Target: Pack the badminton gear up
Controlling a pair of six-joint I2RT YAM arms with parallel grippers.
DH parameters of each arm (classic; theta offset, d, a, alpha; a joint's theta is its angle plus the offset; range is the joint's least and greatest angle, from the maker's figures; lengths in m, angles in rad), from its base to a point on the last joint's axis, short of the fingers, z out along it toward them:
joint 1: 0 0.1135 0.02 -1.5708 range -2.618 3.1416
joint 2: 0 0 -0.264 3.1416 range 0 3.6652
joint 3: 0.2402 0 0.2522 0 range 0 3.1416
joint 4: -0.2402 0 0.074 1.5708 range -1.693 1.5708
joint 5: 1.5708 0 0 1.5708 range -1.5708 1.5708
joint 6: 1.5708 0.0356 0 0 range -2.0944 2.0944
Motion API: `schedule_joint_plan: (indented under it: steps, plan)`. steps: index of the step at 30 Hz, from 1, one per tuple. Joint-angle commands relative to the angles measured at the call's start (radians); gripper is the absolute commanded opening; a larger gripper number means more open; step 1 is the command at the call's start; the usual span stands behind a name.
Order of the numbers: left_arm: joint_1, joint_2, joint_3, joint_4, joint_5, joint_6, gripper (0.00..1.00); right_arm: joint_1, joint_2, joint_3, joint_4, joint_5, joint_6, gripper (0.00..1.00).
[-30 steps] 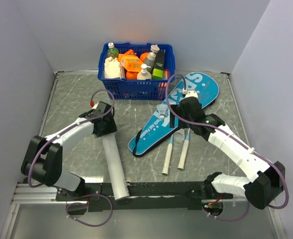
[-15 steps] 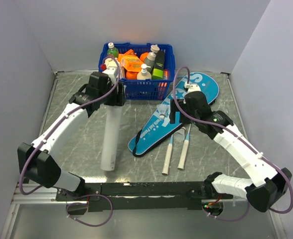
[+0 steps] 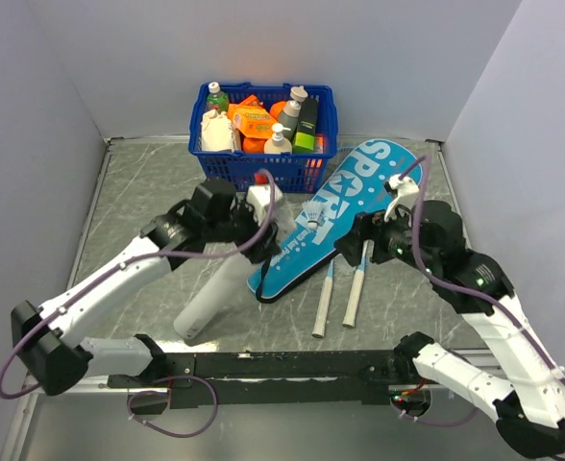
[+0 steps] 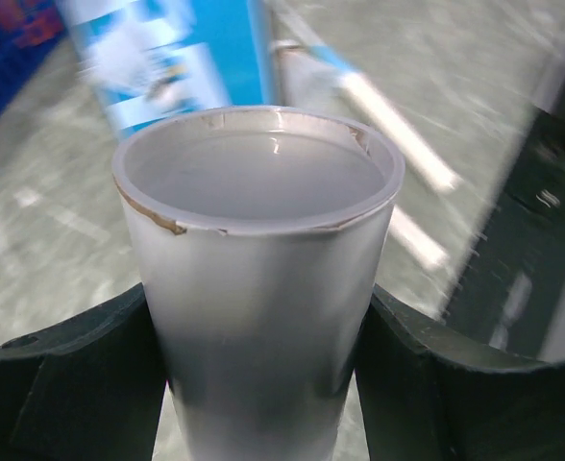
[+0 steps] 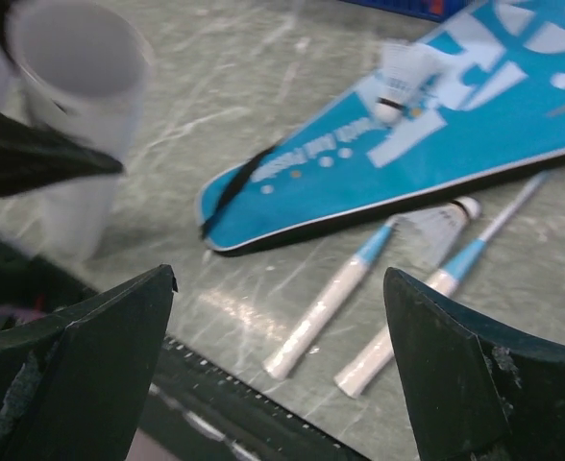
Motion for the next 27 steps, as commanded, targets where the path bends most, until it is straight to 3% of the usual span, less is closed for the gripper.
schedule_joint_plan:
  steps: [1,9,17,27]
  plan:
    - [-0.103,-0.107,-0.077,0.084,0.108,0.074,0.13,0.01,-0.062,0.032,-0.015,-0.239,-0.032,0.96]
    - [-0.244,-0.241,-0.216,0.204,0.115,0.032,0.17,0.008,-0.068,0.064,-0.007,-0.491,-0.055,0.82]
    - [-0.262,-0.311,-0.31,0.296,0.08,-0.037,0.19,0.014,-0.001,0.07,0.096,-0.661,0.026,0.72]
    - [-0.262,-0.307,-0.342,0.373,0.059,-0.118,0.2,0.097,0.113,0.118,0.14,-0.62,0.052,0.66]
